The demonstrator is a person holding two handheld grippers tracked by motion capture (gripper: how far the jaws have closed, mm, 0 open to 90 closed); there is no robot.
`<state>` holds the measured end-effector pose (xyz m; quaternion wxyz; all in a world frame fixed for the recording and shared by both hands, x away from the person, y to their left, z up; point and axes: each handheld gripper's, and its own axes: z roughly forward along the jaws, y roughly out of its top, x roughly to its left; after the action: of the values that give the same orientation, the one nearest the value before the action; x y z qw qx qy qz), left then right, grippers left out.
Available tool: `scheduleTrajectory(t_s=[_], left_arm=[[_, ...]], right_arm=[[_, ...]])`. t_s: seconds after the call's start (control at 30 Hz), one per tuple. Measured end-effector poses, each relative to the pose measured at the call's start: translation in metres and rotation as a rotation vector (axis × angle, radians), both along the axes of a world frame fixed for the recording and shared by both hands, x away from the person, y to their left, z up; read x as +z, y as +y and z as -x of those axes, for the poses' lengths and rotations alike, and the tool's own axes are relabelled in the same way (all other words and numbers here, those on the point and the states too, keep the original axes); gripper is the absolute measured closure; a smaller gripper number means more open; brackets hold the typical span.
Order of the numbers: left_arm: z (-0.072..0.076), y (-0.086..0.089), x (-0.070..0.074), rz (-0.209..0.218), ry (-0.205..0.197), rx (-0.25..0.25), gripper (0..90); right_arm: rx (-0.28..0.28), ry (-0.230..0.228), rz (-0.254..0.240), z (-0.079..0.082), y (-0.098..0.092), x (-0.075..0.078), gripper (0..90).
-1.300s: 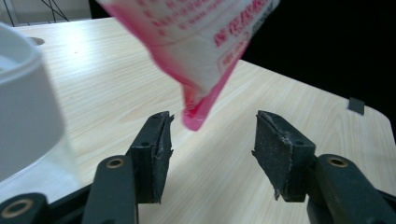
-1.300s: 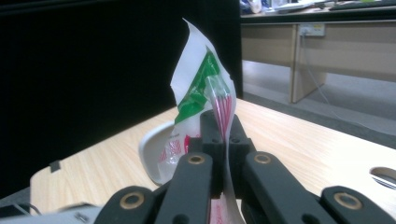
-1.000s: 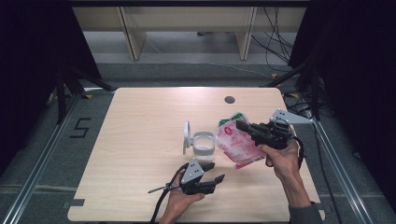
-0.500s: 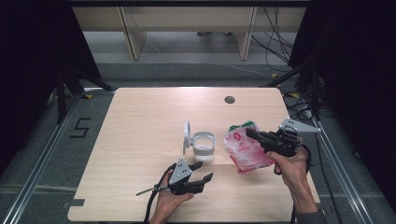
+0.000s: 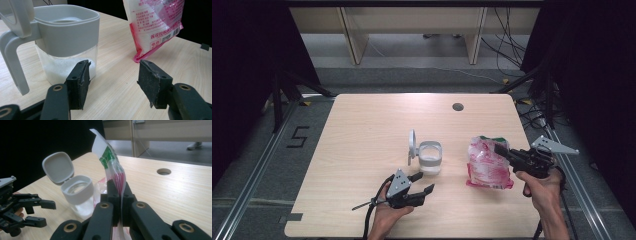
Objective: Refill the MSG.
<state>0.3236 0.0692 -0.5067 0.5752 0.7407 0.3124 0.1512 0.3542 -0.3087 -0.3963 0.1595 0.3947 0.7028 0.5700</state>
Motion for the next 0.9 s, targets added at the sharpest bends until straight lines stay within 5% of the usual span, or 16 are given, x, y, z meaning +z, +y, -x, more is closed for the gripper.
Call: scheduleTrajectory(t_s=[0.47,0.6,0.73,0.9], left_arm=[[0.002,0.004,-0.001,-0.011,0.010,0.008,41.8],[0.002,0.003,-0.001,-0.015,0.010,0.005,41.8],[0.002,0.003,-0.001,-0.014,0.010,0.005,41.8],[0.001,0.003,-0.001,-0.010,0.008,0.000,41.8]], right_arm=[[-0.048,0.023,0.009,0.012,-0.018,-0.010,90.0],[-0.061,0.005,0.044,0.011,-0.020,-0.012,90.0],[-0.071,0.035,0.035,0.014,-0.020,-0.013,90.0],[-0.085,0.002,0.067,0.011,-0.022,-0.016,90.0]])
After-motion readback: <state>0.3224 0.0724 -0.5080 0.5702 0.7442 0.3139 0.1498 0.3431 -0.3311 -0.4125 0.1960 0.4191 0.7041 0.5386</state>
